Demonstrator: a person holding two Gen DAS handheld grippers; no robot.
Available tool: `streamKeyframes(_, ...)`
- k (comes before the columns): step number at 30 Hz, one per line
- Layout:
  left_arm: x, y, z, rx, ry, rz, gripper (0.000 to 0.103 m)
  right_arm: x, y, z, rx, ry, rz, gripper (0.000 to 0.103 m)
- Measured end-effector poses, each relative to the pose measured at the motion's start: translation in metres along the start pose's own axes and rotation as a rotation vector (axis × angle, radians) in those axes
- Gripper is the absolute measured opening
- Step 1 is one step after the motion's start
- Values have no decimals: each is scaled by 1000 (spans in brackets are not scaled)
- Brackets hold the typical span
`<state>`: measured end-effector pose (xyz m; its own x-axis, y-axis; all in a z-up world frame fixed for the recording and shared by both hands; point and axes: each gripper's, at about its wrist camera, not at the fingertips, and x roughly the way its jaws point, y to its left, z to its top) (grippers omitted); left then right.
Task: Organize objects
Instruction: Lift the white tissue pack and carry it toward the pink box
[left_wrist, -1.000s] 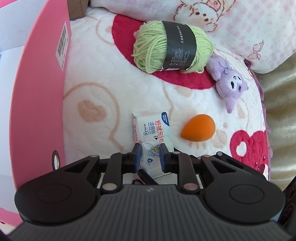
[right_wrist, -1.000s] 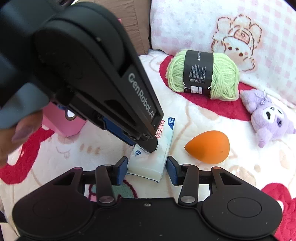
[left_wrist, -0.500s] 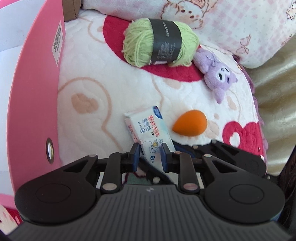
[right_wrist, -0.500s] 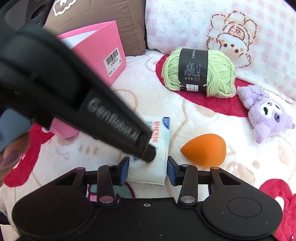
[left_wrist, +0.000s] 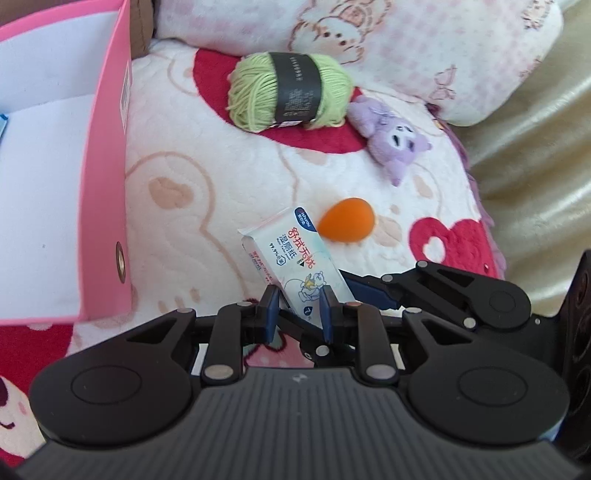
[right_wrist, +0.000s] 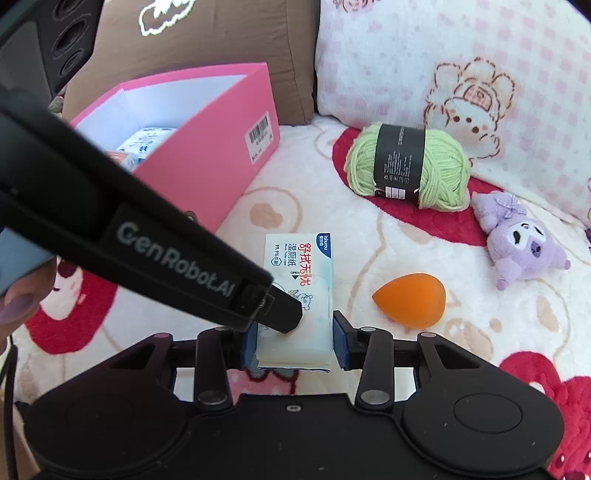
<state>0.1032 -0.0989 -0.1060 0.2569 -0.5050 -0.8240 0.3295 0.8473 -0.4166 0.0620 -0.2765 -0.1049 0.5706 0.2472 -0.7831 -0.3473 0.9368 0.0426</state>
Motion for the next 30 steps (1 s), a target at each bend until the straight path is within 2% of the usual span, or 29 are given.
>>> streamKeyframes(3, -13, -3, -7, 35, -7, -23, 21, 0, 18, 2, 3, -4, 6, 46)
streamKeyframes(7, -34, -4, -17, 74, -21, -59, 21, -19, 18, -8, 4, -22, 33, 46)
streamKeyframes(9, -42, -4, -21, 86, -29, -67, 21, -27, 33, 6, 4, -31, 45, 46)
streamKeyframes(14, -65, -1, -30, 108, -53, -81, 22, -28, 61, -4, -48, -68, 45, 46)
streamKeyframes(19, -87, 2, -39, 122, -75, -96, 22, -55, 74, -7, -78, -103, 58, 46)
streamKeyframes(30, -126, 16, -54, 130, -121, -66, 23, -69, 105, -3, -131, -143, 102, 46)
